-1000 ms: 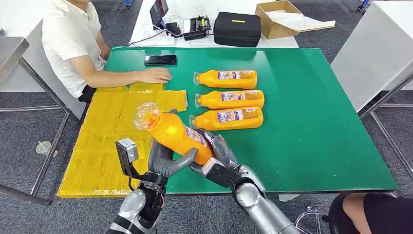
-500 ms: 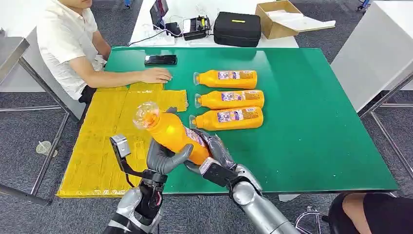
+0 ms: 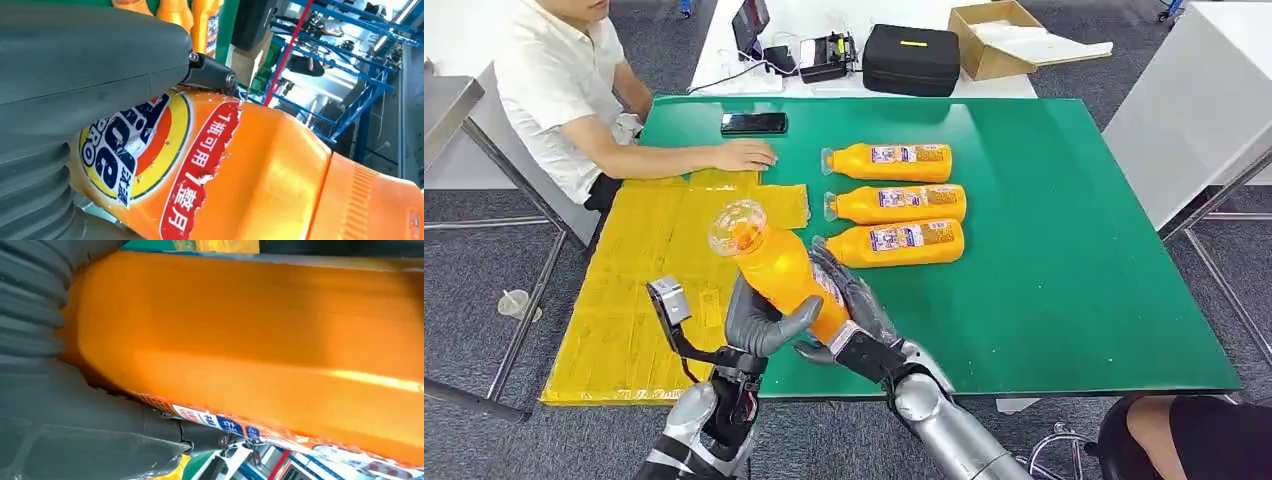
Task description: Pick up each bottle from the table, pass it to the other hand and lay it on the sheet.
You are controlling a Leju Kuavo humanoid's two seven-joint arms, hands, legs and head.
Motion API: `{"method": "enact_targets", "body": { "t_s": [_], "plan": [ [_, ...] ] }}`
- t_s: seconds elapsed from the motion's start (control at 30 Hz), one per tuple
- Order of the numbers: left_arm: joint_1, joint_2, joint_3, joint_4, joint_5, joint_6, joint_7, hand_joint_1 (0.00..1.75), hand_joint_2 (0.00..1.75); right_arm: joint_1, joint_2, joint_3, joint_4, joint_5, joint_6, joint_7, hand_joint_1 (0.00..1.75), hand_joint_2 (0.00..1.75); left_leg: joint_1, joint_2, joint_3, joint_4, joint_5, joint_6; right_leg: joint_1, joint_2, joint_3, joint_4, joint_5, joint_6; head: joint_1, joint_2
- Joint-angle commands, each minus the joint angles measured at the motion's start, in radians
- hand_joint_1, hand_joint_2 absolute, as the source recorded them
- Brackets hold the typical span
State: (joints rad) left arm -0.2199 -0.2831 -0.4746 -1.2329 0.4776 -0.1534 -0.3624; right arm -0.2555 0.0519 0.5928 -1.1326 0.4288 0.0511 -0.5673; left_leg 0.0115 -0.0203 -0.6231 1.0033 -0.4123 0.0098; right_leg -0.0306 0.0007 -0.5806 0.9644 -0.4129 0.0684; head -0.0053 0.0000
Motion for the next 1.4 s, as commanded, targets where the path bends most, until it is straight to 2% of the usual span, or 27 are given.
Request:
{"method": "enact_targets", "body": {
  "t_s": [0.03, 0.13, 0.23, 0.27, 0.3, 0.33, 0.5, 0.53, 0.57, 0.67, 0.7, 0.77, 0.8, 1.0, 1.07, 1.13, 1.2, 1.23, 1.27, 1.33, 1.4],
  "plan": [
    [-0.032, 0.006, -0.027, 0.006, -0.036, 0.045, -0.022, 1.75, 1.75, -0.008, 0.014, 0.000, 0.030, -0.012, -0.006, 0.002, 0.00, 1.75, 0.001, 0.002, 0.004, 0.001, -0.002, 0.000, 0.002, 0.000, 0.005, 0.000, -0.002, -0.004, 0.000, 0.000],
    [-0.040, 0.006, -0.033, -0.003, -0.121, 0.132, -0.055, 1.75, 1.75, 0.009, 0.020, -0.005, 0.011, -0.017, -0.021, 0.009, 0.00, 1.75, 0.000, 0.001, 0.002, 0.000, -0.001, 0.000, 0.001, 0.000, 0.002, 0.000, -0.001, -0.003, 0.000, 0.000],
    [-0.049, 0.015, -0.029, 0.001, -0.253, 0.266, -0.078, 1.75, 1.75, 0.049, 0.023, -0.039, -0.026, 0.007, -0.127, -0.008, 0.00, 1.75, 0.001, 0.000, 0.002, 0.000, -0.001, 0.000, 0.001, -0.002, 0.003, 0.000, -0.001, -0.003, 0.000, 0.000],
    [-0.048, 0.020, -0.021, -0.004, -0.297, 0.307, -0.090, 1.75, 1.75, 0.076, 0.032, -0.082, -0.062, 0.058, -0.278, -0.043, 0.00, 1.75, 0.001, 0.000, 0.003, 0.001, -0.002, 0.000, 0.002, -0.001, 0.004, 0.000, -0.002, -0.004, 0.000, 0.000],
    [-0.044, 0.023, -0.016, -0.011, -0.314, 0.323, -0.094, 1.75, 1.75, 0.084, 0.031, -0.099, -0.077, 0.119, -0.384, -0.044, 0.00, 1.75, 0.001, 0.001, 0.005, 0.001, -0.002, 0.000, 0.002, -0.001, 0.005, 0.001, -0.003, -0.005, 0.000, 0.000],
    [-0.030, 0.034, -0.004, -0.034, -0.341, 0.354, -0.099, 1.75, 1.75, 0.103, 0.035, -0.148, -0.109, 0.174, -0.547, -0.036, 0.00, 1.75, 0.001, -0.001, 0.002, 0.000, -0.001, 0.000, 0.001, -0.002, 0.003, 0.000, -0.002, -0.003, 0.000, 0.000],
    [-0.022, 0.101, 0.017, -0.054, -0.604, 0.633, -0.142, 1.75, 1.75, 0.165, 0.011, -0.329, -0.246, 0.109, -0.742, -0.064, 0.00, 1.75, 0.000, 0.001, 0.003, 0.000, -0.002, 0.000, 0.000, 0.000, 0.003, 0.000, -0.002, -0.003, 0.000, 0.000],
    [-0.023, 0.104, 0.022, -0.054, -0.622, 0.650, -0.142, 1.75, 1.75, 0.173, 0.016, -0.349, -0.268, 0.094, -0.749, -0.096, 0.00, 1.75, 0.000, 0.002, 0.004, 0.000, -0.002, 0.000, 0.001, 0.000, 0.005, 0.000, -0.002, -0.004, 0.000, 0.000],
    [-0.030, 0.111, 0.028, -0.057, -0.649, 0.670, -0.143, 1.75, 1.75, 0.198, 0.046, -0.413, -0.368, 0.123, -0.749, -0.131, 0.00, 1.75, 0.000, 0.000, 0.002, -0.001, -0.001, 0.000, 0.000, -0.001, 0.003, -0.001, -0.001, -0.003, 0.000, 0.000],
    [-0.050, 0.127, 0.026, -0.067, -0.724, 0.707, -0.118, 1.75, 1.75, 0.234, 0.098, -0.481, -0.573, 0.155, -0.749, -0.131, 0.00, 1.75, 0.000, 0.001, 0.000, 0.002, -0.002, -0.001, 0.000, -0.001, 0.000, 0.004, -0.003, -0.005, 0.000, 0.000],
    [-0.052, 0.129, 0.024, -0.066, -0.748, 0.721, -0.110, 1.75, 1.75, 0.237, 0.102, -0.483, -0.591, 0.148, -0.749, -0.131, 0.00, 1.75, -0.001, 0.000, -0.001, 0.001, 0.000, 0.000, 0.000, -0.002, -0.001, 0.002, -0.001, -0.003, 0.000, 0.000],
    [-0.078, 0.152, 0.013, -0.031, -0.999, 0.818, -0.006, 1.75, 1.75, 0.241, 0.138, -0.513, -0.699, 0.083, -0.749, -0.131, 0.00, 1.75, 0.000, 0.002, 0.001, 0.003, -0.003, -0.001, 0.001, 0.000, 0.001, 0.004, -0.003, -0.005, 0.000, 0.000],
    [-0.083, 0.155, 0.018, -0.021, -1.060, 0.821, 0.032, 1.75, 1.75, 0.242, 0.144, -0.515, -0.711, 0.055, -0.749, -0.131, 0.00, 1.75, -0.001, 0.002, 0.000, 0.002, -0.002, -0.001, 0.000, 0.000, -0.001, 0.003, -0.002, -0.004, 0.000, 0.000],
    [-0.083, 0.155, 0.018, -0.021, -1.060, 0.821, 0.032, 1.75, 1.75, 0.242, 0.144, -0.515, -0.711, 0.055, -0.749, -0.131, 0.00, 1.75, 0.000, 0.001, 0.002, 0.000, -0.001, 0.000, 0.001, 0.000, 0.002, 0.000, -0.001, -0.003, 0.000, 0.000],
    [-0.109, 0.171, 0.021, 0.056, -1.289, 0.808, 0.163, 1.75, 1.75, 0.247, 0.135, -0.500, -0.707, -0.036, -0.749, -0.131, 0.00, 1.75, 0.000, 0.002, 0.002, 0.000, -0.001, 0.000, 0.001, 0.000, 0.002, 0.000, -0.001, -0.004, 0.000, 0.000],
    [-0.132, 0.175, 0.020, 0.127, -1.442, 0.751, 0.252, 1.75, 1.75, 0.259, 0.111, -0.493, -0.679, -0.060, -0.749, -0.131, 0.00, 1.75, 0.000, 0.001, 0.003, -0.001, -0.001, 0.000, 0.001, -0.001, 0.003, -0.001, -0.001, -0.003, 0.000, 0.000],
    [-0.151, 0.179, 0.009, 0.165, -1.476, 0.716, 0.268, 1.75, 1.75, 0.258, 0.123, -0.486, -0.655, -0.048, -0.749, -0.131, 0.00, 1.75, 0.000, 0.000, 0.004, -0.002, 0.000, 0.000, 0.001, -0.001, 0.004, -0.002, 0.000, -0.003, 0.000, 0.000],
    [-0.158, 0.186, 0.009, 0.192, -1.488, 0.713, 0.269, 1.75, 1.75, 0.242, 0.121, -0.505, -0.669, -0.031, -0.714, -0.092, 0.00, 1.75, 0.001, 0.001, 0.006, -0.002, -0.001, 0.000, 0.002, -0.001, 0.006, -0.002, -0.001, -0.005, 0.000, 0.000],
    [-0.170, 0.178, 0.001, 0.206, -1.516, 0.702, 0.284, 1.75, 1.75, 0.257, 0.121, -0.482, -0.633, -0.050, -0.749, -0.131, 0.00, 1.75, 0.001, 0.001, 0.006, -0.001, -0.001, 0.000, 0.002, -0.001, 0.006, -0.002, -0.001, -0.005, 0.000, 0.000],
    [-0.226, 0.173, -0.011, 0.323, -1.580, 0.577, 0.332, 1.75, 1.75, 0.244, 0.095, -0.442, -0.561, -0.098, -0.749, -0.131, 0.00, 1.75, 0.001, 0.002, 0.005, -0.001, -0.001, 0.000, 0.002, 0.000, 0.005, -0.001, -0.001, -0.005, 0.000, 0.000],
    [-0.263, 0.164, -0.014, 0.401, -1.550, 0.478, 0.320, 1.75, 1.75, 0.239, 0.076, -0.412, -0.525, -0.121, -0.749, -0.131, 0.00, 1.75, 0.001, 0.002, 0.006, -0.001, -0.001, 0.000, 0.002, 0.000, 0.006, -0.002, -0.001, -0.005, 0.000, 0.000]
  ]
}}
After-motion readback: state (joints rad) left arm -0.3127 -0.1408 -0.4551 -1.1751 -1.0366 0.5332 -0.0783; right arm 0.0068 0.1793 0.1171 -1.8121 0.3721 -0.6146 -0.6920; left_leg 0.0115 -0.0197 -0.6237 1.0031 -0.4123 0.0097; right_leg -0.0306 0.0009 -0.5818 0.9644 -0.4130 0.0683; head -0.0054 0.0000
